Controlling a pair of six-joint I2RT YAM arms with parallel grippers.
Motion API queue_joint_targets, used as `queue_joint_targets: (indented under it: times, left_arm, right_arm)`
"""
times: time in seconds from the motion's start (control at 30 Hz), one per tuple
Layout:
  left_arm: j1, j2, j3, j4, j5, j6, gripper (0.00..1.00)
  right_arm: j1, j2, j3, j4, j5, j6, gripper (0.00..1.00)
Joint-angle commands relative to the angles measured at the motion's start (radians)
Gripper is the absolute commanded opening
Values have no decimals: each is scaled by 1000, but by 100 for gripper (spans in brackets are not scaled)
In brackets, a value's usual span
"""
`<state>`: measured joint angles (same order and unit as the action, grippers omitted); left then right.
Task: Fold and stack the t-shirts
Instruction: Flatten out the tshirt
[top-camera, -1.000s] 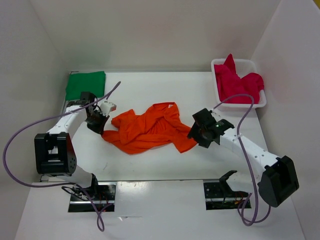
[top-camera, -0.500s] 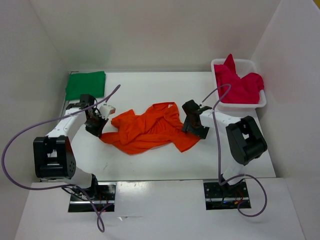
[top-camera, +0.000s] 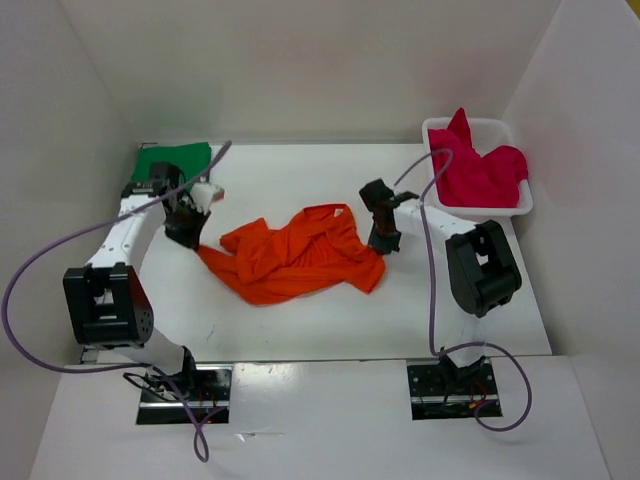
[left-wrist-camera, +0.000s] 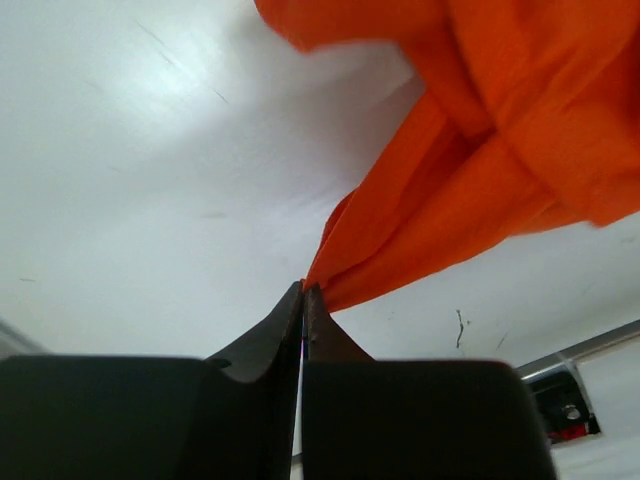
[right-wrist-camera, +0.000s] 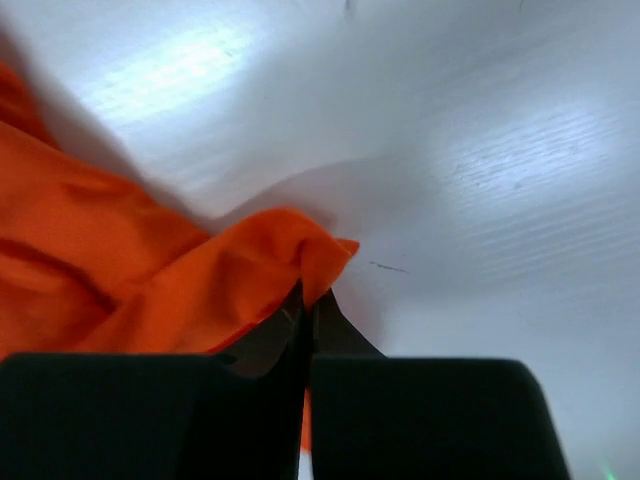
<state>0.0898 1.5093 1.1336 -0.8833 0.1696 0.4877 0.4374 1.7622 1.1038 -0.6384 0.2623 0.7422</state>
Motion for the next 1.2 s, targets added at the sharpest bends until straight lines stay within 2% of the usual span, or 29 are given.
queue_joint_targets:
  times: [0.0,0.03,0.07,0.1,0.17,0.23,0.33,0.43,0.53,0.57,0.7,0.73,0.77,0.87,0.97,1.17]
  left_arm:
    - [16,75,332,-28,83,-47,0]
    - [30,115,433,-42,99,-63,0]
    - [50,127,627,-51,134,-80,0]
    - [50,137,711,-51,145,-112,0]
    - [62,137,869,-34,145,-133,0]
    - [62,128,908,-14,134,-146,0]
    - [62,127,907,-17,122,-155,0]
    - [62,100,847,-29,122,-146,0]
    - [62,49,711,-51,71,-104,0]
    - [62,36,671,-60,61,-95,0]
    - [53,-40,407,-72,-16,-38,0]
    - [38,-40,274,-72,-47,-25,0]
    - [37,-50,211,-72,-56,-24,0]
    - [25,-31,-4,-28,-76,-3,0]
    - [25,34,-92,4,-105,-3,1]
    - [25,55,-158,4,-139,17,20]
  right_arm:
    - [-32,5,381,-103,69,-89,0]
    - [-66,5,481,-136,90,-101,0]
    - [-86,5,578,-162,91,-112,0]
    - [-104,-16,751,-194,91,-127,0]
    - [-131,-47,873,-195,127,-145,0]
    - [-143,-87,979,-195,149,-173,0]
    - [-143,-107,1010,-216,158,-182,0]
    - [-143,-148,895,-230,137,-182,0]
    - [-143,-254,646,-190,86,-144,0]
    - [-143,-323,501,-160,66,-129,0]
    - [-125,-464,146,-104,-62,-41,0]
    - [-106,-480,86,-104,-75,-6,0]
    - [-85,-492,-8,-95,-75,15,0]
    - [4,-503,-140,-95,-100,97,0]
    - [24,-494,-226,-49,-167,131,0]
    - [52,-472,-239,-30,-176,131,0]
